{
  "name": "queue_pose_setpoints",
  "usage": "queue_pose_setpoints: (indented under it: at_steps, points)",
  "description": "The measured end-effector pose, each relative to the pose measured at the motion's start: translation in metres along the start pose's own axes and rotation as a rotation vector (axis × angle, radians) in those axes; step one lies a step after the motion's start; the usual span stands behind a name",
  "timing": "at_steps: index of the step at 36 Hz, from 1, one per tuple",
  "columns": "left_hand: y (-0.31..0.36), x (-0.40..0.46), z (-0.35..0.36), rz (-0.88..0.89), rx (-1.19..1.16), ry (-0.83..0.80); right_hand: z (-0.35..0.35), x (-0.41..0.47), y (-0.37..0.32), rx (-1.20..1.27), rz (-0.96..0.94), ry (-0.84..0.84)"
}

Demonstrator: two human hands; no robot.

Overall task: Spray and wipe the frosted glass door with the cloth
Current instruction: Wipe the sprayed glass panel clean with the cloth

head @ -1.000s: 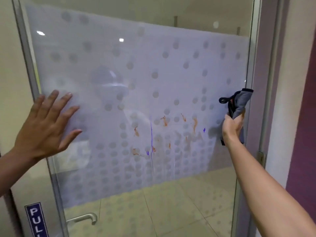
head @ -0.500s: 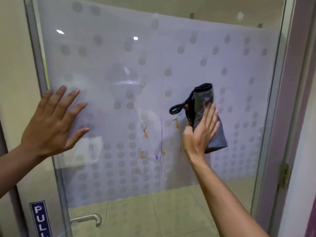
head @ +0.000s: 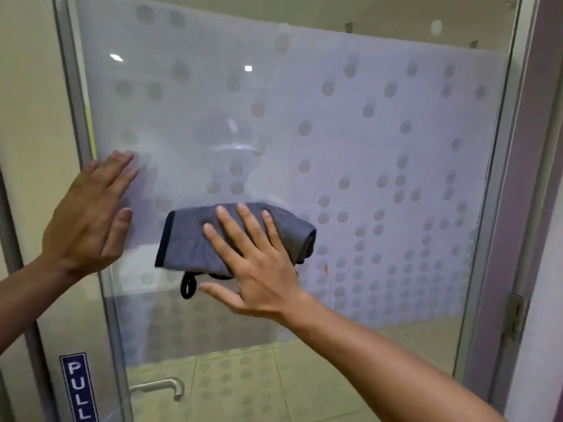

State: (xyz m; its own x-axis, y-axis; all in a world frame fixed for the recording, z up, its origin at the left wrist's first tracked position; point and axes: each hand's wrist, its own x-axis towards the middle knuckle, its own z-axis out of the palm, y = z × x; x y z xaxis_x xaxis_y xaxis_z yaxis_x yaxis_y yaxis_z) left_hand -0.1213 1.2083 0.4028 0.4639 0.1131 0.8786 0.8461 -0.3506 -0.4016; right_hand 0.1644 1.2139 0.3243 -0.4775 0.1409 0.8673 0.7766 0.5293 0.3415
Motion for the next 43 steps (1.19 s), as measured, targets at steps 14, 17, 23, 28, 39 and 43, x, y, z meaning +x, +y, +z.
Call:
queue_pose_setpoints:
  at_steps: [14, 17, 23, 28, 39, 43]
  points:
    - [-0.005, -0.009, 0.004, -0.067, -0.094, -0.053, -0.02, -0.045, 0.088, -0.106, -0.784, -0.301]
    - [-0.012, -0.014, 0.011, -0.083, -0.106, -0.036, -0.032, -0.06, 0.116, -0.132, -0.824, -0.339]
    - [-0.022, -0.014, 0.017, -0.112, -0.113, -0.047, -0.067, -0.079, 0.181, -0.143, -0.792, -0.343]
    - [-0.025, -0.017, 0.022, -0.114, -0.083, -0.011, -0.098, -0.1, 0.239, -0.188, -0.6, -0.294]
    - [-0.097, -0.056, 0.085, -0.066, 0.018, -0.013, -0.109, -0.197, 0.289, -0.238, 0.269, 0.024]
    - [-0.109, -0.06, 0.097, -0.061, 0.017, -0.031, -0.078, -0.208, 0.243, -0.12, 0.791, 0.22]
